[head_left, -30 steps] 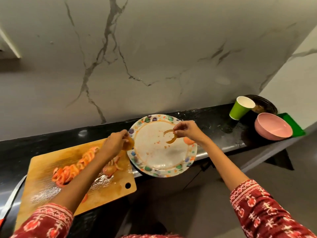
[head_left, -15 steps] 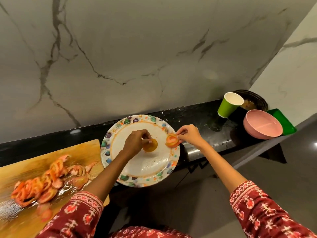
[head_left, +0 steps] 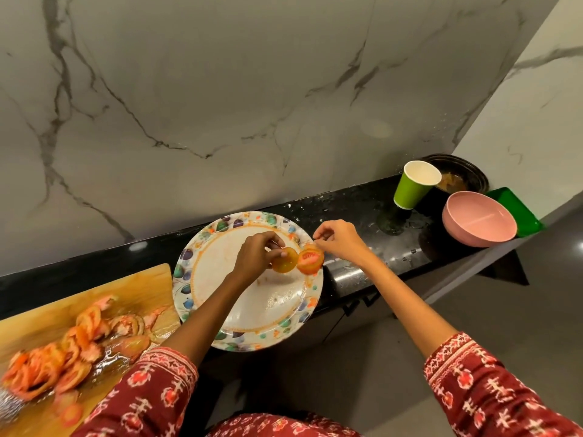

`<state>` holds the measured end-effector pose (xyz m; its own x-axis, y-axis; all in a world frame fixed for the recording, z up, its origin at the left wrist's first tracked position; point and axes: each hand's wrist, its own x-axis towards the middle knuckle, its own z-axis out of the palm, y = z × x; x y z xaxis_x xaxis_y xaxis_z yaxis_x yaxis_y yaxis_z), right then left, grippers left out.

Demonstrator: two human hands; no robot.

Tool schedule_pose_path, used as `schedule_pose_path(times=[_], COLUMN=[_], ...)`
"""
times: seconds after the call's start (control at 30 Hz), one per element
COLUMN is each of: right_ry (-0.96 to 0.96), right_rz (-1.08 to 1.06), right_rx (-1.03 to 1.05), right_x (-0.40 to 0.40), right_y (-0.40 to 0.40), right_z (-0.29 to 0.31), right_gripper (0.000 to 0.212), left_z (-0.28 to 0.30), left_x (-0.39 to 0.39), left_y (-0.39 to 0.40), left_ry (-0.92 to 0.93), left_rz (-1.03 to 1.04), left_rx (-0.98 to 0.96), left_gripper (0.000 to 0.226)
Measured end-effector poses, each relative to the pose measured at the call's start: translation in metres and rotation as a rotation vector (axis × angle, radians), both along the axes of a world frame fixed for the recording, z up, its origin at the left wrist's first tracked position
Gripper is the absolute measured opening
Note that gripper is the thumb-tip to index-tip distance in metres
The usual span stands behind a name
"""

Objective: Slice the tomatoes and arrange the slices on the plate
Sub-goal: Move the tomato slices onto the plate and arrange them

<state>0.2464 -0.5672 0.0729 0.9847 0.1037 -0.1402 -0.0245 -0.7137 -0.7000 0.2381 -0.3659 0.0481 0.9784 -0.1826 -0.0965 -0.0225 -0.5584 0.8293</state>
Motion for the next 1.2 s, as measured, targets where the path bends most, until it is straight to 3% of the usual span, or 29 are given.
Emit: schedule_pose_path(times=[0.13,0.27,0.37,0.47,0.67,0.83,0.93,1.2], right_ry=[0.192,0.183,0.150,0.106,0.129,0.073,0.024,-0.042], right_rz=[0.151,0.116,0.002,-0.108,-0.089,-0.121,-0.145,-0.335], right_rx=[0.249,0.269,0.228,0.136,0.043,-0.049,-0.101,0.019], right_x=[-0.002,0.000,0.003,0.005,-0.002,-0.004,-0.006,-0.010], right_y=[0.014,0.018,0.011,0.004,0.012,0.015,0.012,-0.002], right_z=[0.014,0.016,0.015,0.010,0.000,-0.005,-0.010,-0.027], right_gripper=[0.017,0.013,0.010,0.016,0.014,0.022,0.008,0.020], left_z=[0.008,0.012,0.009,-0.004,-0.023,-0.026,-0.031,-0.035], left_x=[0.006,0.009,0.009,0.006,-0.005,-0.007,-0.009,-0.012], left_y=[-0.007,-0.014,-0.016,-0.014,-0.020,-0.031,-0.034,-0.035], left_ry=[0.039,-0.005,-0.036,-0.024,0.015,-0.019,-0.045,-0.051], left_rz=[0.007,0.005,0.020,-0.011,-0.089,-0.100,-0.102,-0.051], left_rx=[-0.090,-0.115,-0.148,-0.048,0.104,0.158,0.156,0.094], left_gripper=[0.014,0.017,0.025,0.037,0.056,0.058,0.053,0.048])
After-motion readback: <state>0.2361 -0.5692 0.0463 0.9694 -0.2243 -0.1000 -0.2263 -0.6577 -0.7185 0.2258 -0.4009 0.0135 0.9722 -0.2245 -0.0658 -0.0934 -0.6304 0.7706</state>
